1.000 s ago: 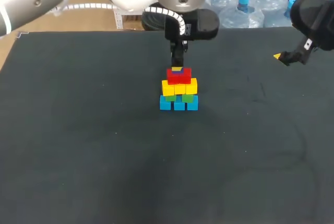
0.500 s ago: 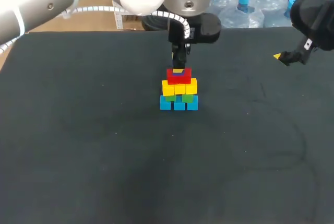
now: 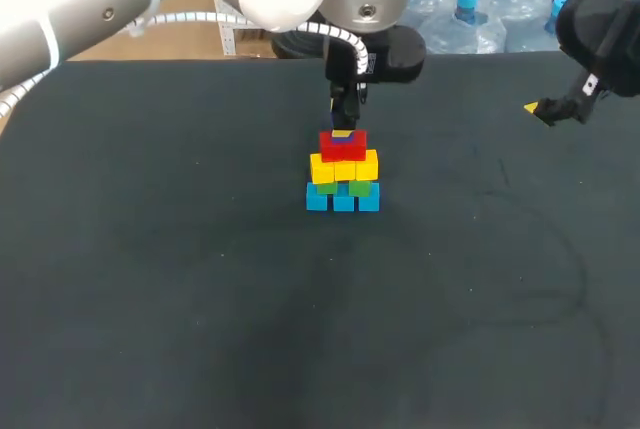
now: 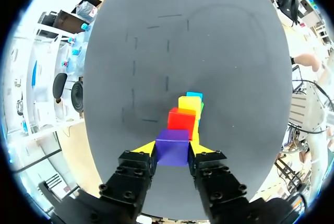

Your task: Place the blue cubes, place green cubes on the blue cubes, place the yellow cubes on the green cubes, then place the red cubes on the yellow cubes, and place purple cube on the red cubes.

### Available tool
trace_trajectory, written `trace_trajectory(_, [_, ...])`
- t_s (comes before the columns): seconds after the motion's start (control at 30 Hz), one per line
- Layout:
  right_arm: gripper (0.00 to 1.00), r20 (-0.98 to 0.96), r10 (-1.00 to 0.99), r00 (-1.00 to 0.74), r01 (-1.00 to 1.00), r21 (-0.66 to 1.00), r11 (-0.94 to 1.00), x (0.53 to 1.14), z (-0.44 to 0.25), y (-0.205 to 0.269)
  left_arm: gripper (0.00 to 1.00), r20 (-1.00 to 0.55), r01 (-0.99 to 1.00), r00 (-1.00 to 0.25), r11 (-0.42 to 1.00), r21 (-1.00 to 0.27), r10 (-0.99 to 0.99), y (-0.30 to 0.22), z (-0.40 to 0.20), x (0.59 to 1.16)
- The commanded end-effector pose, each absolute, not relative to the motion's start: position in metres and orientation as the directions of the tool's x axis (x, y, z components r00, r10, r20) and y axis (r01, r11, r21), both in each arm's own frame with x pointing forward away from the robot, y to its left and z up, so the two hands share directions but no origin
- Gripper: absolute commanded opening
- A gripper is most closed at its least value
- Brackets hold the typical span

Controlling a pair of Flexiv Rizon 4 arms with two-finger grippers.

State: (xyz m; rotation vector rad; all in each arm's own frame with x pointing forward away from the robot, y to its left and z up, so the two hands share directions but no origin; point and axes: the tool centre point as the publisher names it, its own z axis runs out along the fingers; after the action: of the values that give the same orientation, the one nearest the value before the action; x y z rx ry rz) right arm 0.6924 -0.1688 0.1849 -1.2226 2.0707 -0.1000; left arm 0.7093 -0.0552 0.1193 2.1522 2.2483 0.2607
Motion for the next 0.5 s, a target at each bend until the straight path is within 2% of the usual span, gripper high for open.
trace_trajectory(0.03, [1.00, -0.545, -0.787, -0.290, -0.725, -0.412, 0.553, 0.6901, 0.1827, -0.1685, 0.00, 0.107, 0.991, -0.052, 0.038, 0.129, 0.993, -0.0567, 0.1199, 0.7114])
trace_trajectory(0.5, [1.00, -0.545, -0.787, -0.290, -0.725, -0.412, 0.553, 0.6901, 0.1827, -0.1685, 0.00, 0.111, 0.991, -0.048, 0.034, 0.130, 0.993, -0.0557, 0.1204, 0.7107])
